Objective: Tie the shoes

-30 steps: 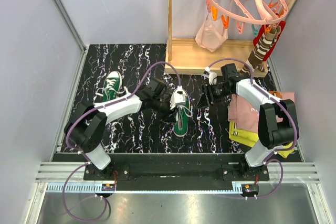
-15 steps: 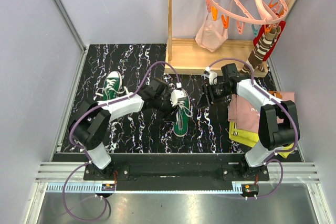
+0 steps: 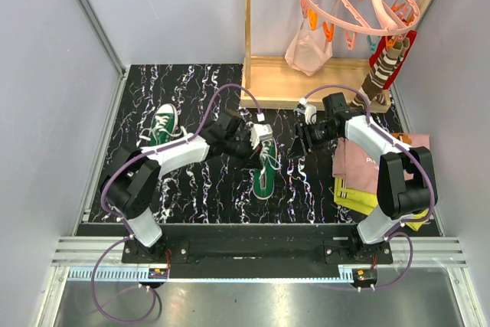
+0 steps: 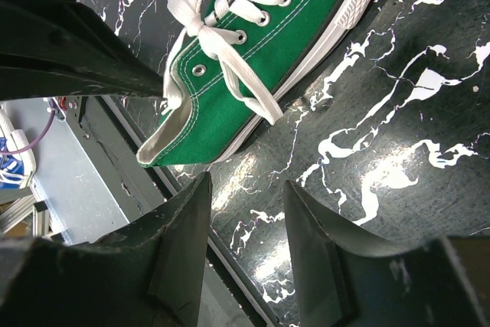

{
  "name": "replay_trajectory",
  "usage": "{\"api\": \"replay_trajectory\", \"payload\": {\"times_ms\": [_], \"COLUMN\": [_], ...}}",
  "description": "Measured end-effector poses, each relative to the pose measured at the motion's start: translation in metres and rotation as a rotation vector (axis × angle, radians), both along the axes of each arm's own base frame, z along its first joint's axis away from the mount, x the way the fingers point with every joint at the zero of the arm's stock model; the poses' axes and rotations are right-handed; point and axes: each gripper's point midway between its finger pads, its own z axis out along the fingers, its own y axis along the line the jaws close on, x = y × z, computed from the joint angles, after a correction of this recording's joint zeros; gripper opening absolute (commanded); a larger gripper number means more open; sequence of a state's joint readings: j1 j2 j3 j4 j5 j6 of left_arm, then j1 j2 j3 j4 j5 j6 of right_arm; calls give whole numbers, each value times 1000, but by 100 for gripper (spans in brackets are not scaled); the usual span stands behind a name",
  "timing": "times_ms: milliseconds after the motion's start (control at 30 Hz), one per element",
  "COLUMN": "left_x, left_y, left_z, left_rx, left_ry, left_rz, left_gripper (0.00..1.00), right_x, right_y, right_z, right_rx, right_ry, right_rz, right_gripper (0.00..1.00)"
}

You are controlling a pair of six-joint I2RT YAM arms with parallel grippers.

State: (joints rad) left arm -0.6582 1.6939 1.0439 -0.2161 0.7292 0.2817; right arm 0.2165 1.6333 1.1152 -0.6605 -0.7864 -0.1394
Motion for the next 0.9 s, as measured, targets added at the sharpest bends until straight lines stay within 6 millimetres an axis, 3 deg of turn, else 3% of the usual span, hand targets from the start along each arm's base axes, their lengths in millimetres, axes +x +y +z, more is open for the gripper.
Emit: {"api": "replay_trajectory", "payload": {"times_ms": [233, 367, 467, 567, 600, 700, 733, 800, 900], "left_x": [20, 35, 41, 40, 39, 41, 45, 63, 90], "left_y": [-25, -42, -51, -48, -46, -26, -15, 13, 68], "left_z": [36, 46, 44, 41, 43, 56, 63, 82, 106], "left_rx": [-117, -159, -158, -139, -137, -140, -137, -139, -134], "left_ry": [-31, -44, -50, -60, -61, -62, -61, -68, -81], "left_rz": [27, 38, 31, 21, 21, 66, 101, 199, 375], "left_gripper": [0, 32, 47, 57, 69, 94, 99, 99, 99], "right_x": [0, -1, -1, 0, 0, 1, 1, 2, 3], "right_y": [-1, -2, -3, -5, -6, -8, -8, -11, -17], "right_z": [-1, -2, -3, -2, -2, 2, 4, 7, 18], "right_rx": [-3, -12, -18, -30, -35, -45, -47, -60, -85], "right_ry": [-4, -6, -10, -26, -33, -61, -74, -98, -158], "right_rz": [6, 7, 10, 14, 15, 20, 23, 23, 16], "right_gripper": [50, 55, 59, 64, 68, 78, 91, 100, 100]}}
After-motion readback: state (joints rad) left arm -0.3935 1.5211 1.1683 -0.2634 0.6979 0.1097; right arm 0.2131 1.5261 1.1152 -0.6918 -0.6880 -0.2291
